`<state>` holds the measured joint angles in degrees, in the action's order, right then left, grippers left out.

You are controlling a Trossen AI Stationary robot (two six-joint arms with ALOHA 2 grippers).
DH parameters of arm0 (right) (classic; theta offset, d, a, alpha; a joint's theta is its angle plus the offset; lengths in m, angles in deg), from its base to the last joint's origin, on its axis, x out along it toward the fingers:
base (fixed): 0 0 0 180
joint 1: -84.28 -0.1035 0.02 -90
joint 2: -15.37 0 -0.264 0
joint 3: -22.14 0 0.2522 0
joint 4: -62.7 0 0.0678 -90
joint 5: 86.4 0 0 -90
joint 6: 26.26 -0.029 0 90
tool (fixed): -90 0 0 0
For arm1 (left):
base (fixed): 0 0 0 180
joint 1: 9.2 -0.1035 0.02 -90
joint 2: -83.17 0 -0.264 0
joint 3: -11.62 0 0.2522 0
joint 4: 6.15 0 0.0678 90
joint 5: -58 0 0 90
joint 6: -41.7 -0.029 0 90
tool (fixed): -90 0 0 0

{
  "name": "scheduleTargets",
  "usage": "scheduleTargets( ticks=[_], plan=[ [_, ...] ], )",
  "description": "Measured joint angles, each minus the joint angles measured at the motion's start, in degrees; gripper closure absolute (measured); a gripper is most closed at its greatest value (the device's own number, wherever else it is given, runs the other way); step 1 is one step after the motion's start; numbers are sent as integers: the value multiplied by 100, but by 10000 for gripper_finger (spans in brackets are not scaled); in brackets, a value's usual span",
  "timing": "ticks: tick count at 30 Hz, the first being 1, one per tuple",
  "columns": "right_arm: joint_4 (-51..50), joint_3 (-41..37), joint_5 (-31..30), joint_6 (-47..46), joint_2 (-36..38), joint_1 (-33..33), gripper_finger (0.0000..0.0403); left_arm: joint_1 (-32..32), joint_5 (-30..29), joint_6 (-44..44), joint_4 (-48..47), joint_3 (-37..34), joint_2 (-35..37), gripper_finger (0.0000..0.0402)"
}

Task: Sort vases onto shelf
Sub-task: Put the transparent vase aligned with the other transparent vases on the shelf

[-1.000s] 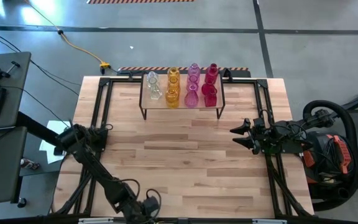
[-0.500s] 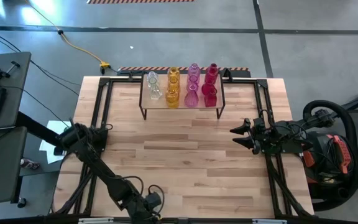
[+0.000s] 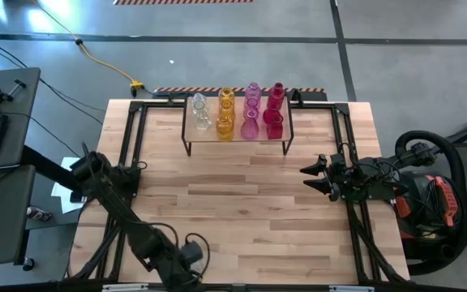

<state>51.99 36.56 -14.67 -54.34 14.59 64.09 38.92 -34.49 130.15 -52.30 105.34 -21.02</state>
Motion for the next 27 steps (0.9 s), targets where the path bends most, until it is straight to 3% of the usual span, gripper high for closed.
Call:
scheduleTargets(
  ticks=[3, 7, 16, 27],
  plan=[
    [0, 1, 1, 0, -2, 1, 158, 47, -38, -20, -821, 41, -13, 5],
    [2, 2, 0, 0, -2, 0, 158, 49, -126, -198, -1243, 40, -156, 5],
    [0, 1, 0, 0, -3, 0, 158, 47, -558, -873, -1131, 8, -243, 5],
    [2, 2, 0, 0, -2, 2, 158, 27, -556, -1127, -650, -47, -398, 5]
  ],
)
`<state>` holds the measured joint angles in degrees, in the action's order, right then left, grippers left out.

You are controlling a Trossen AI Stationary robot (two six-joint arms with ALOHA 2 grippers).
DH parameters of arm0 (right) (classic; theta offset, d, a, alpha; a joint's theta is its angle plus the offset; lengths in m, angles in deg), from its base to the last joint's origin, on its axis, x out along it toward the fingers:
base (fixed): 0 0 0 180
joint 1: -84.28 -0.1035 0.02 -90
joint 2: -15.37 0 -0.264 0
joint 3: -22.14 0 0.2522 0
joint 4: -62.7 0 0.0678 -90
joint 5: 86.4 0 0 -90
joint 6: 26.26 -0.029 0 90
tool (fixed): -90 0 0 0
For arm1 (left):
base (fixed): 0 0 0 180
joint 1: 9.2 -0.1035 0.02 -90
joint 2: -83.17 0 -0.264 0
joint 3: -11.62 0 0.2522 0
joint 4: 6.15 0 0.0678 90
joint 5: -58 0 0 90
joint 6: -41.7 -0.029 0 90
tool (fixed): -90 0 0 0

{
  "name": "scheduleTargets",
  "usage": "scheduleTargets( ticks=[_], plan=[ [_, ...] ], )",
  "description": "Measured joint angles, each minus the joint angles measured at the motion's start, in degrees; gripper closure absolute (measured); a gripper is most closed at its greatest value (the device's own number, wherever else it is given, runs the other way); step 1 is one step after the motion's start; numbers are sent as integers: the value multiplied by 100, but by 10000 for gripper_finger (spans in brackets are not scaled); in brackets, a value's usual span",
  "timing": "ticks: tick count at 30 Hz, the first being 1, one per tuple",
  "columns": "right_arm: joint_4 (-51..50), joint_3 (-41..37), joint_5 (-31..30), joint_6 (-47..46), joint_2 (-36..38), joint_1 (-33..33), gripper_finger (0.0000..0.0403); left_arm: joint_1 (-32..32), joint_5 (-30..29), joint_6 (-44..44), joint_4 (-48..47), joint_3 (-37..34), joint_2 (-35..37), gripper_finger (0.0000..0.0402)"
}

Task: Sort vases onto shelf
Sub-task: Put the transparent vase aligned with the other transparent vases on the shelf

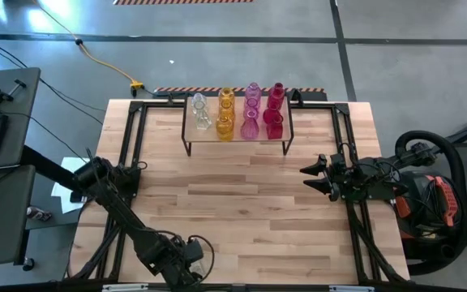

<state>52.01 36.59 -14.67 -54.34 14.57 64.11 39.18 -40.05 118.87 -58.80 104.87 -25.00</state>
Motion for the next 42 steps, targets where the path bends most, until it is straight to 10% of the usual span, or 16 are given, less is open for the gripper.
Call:
scheduleTargets(
  ticks=[42],
  plan=[
    [-4, 0, 21, 0, -72, 0, 158, -71, 244, -920, 476, -7, -723, 5]
  ],
)
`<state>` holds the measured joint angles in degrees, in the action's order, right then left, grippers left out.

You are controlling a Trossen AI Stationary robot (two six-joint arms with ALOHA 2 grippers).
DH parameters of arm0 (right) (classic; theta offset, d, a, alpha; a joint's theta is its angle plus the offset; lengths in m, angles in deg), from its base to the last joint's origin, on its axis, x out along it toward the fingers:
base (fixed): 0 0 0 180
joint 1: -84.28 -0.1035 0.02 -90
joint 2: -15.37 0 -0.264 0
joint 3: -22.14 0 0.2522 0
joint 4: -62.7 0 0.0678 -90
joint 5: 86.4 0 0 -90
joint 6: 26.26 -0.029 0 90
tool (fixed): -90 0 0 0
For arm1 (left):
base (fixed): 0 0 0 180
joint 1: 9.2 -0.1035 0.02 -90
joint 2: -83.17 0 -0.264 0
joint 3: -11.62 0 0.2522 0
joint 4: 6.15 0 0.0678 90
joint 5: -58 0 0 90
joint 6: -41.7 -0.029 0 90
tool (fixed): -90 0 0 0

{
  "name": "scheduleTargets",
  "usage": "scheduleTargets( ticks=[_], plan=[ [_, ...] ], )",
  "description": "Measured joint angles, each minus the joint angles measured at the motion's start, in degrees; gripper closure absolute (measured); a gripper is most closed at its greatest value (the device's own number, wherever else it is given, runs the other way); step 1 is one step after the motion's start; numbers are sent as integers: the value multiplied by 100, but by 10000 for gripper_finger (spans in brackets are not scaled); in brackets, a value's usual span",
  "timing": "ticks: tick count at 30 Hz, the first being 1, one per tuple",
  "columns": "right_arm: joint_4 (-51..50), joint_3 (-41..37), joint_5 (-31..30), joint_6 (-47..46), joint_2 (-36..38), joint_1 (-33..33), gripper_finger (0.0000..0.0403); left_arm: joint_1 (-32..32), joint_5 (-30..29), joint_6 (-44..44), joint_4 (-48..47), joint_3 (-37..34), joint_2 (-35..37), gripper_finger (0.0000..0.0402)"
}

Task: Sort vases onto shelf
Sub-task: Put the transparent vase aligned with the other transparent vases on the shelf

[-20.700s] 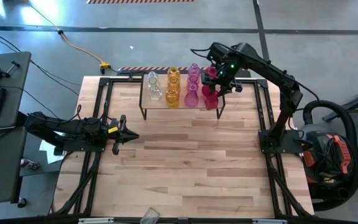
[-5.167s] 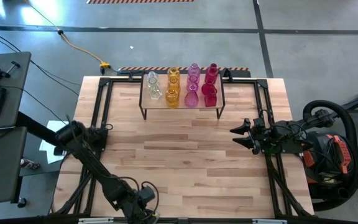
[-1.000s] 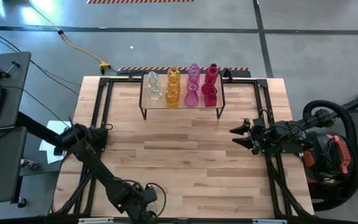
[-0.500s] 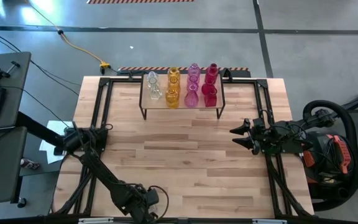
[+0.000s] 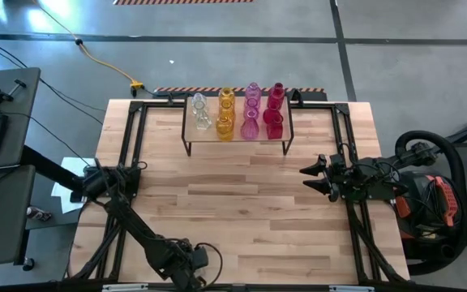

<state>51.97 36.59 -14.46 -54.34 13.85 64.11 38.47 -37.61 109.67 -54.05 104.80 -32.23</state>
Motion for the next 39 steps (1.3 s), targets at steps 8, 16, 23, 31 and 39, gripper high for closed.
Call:
scheduleTargets(
  ticks=[8, 16, 23, 31, 39],
  plan=[
    [0, 0, -1, 0, 0, -1, 158, -43, 70, -166, 15, 0, 2, 5],
    [0, 0, -1, 0, 0, 0, 158, -47, 203, -76, -38, 0, 4, 5],
    [0, 0, -1, 0, -2, 0, 158, -78, 361, -67, -125, 0, 4, 5],
    [0, 0, -1, 0, -2, 0, 158, -78, 617, 137, -330, 0, 7, 5],
    [0, 0, -1, 0, -2, 0, 158, -16, 994, 395, -378, 0, 7, 5]
  ],
)
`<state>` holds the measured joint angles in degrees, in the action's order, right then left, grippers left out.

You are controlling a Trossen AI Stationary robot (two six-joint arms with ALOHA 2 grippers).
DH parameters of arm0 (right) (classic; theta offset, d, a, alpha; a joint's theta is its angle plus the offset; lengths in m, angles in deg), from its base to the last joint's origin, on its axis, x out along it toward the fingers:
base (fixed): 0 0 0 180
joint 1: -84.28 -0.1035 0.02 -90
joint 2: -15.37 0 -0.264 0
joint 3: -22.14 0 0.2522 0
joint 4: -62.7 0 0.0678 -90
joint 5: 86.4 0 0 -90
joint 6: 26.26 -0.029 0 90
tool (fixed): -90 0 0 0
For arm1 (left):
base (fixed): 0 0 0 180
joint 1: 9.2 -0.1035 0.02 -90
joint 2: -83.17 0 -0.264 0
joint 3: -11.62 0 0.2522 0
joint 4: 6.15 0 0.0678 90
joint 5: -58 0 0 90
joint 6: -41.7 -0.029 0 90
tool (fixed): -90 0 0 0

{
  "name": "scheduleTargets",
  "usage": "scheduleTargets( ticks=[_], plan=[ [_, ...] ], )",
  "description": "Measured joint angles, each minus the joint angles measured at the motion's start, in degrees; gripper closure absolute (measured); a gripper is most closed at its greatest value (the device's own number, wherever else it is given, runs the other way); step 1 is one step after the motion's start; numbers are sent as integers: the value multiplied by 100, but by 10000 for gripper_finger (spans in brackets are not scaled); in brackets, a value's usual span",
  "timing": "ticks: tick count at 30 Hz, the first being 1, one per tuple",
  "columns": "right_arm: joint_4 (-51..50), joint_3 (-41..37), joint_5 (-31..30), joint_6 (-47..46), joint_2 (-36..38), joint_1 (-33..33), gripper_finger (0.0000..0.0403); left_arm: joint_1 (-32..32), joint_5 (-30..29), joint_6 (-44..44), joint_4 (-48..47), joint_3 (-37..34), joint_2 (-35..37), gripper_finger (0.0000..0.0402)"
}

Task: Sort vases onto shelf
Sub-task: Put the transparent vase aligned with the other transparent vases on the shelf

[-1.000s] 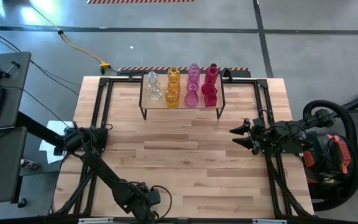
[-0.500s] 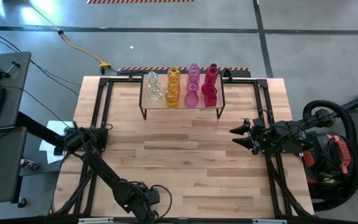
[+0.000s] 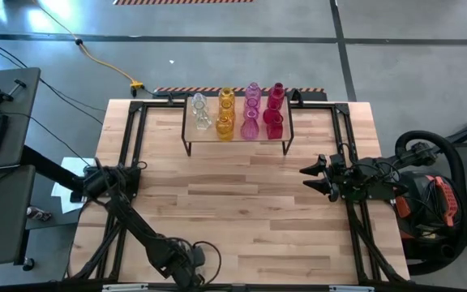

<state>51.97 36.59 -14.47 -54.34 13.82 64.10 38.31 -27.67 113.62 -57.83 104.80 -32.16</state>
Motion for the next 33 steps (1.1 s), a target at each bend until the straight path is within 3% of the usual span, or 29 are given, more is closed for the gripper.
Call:
scheduleTargets(
  ticks=[13, 29, 33],
  plan=[
    [0, 0, 0, 0, 0, -1, 158, 23, -160, -111, -39, 0, 0, 18],
    [0, 0, 0, 0, 0, 0, 158, 8, -58, -60, -35, 0, 4, 119],
    [0, 0, 0, 0, 0, 1, 158, -30, -19, -60, -38, 0, 4, 123]
  ],
)
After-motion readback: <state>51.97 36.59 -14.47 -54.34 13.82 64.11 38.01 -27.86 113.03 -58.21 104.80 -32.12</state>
